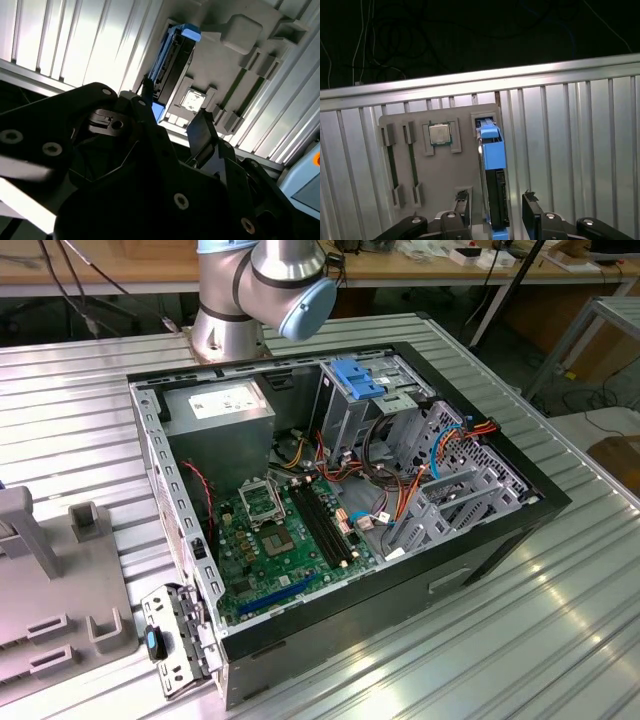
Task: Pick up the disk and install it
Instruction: 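Pick up the disk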
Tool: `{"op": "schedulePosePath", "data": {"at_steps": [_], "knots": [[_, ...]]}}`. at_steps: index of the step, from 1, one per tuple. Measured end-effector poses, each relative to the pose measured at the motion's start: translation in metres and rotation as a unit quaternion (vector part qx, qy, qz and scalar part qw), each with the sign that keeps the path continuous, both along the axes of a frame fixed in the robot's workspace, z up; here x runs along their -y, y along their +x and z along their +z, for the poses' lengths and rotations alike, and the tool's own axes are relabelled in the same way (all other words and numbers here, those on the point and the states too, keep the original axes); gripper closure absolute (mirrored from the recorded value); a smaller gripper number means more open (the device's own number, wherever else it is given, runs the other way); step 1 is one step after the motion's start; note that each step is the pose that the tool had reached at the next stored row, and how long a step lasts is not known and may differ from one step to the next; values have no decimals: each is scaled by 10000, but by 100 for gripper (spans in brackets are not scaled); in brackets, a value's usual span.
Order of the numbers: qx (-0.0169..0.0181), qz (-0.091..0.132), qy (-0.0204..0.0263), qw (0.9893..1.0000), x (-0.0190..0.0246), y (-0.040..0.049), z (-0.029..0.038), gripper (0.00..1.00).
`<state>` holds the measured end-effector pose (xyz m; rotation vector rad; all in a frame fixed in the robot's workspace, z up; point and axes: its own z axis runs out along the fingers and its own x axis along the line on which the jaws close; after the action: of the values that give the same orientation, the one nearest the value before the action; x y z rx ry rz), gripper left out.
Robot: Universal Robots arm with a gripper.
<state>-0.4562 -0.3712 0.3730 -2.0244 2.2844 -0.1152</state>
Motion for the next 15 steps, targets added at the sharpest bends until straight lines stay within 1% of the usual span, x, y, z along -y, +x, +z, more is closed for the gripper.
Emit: {"op": "schedulePosePath", "data": {"at_steps": [1,2,3,5,6,8,12,15], "knots": [[-32,-7,1,10000,0,0,-9,45],[-53,-8,2,10000,0,0,-16,45],[-89,14,3,10000,9,0,-55,45],[-103,81,3,9999,20,0,-94,45],[-117,106,2,9999,20,-1,-119,45],[-117,126,-18,9999,22,-1,-141,45],[-118,129,-39,9998,21,-17,-183,45],[-122,129,-45,9998,20,-42,-231,45]]}}
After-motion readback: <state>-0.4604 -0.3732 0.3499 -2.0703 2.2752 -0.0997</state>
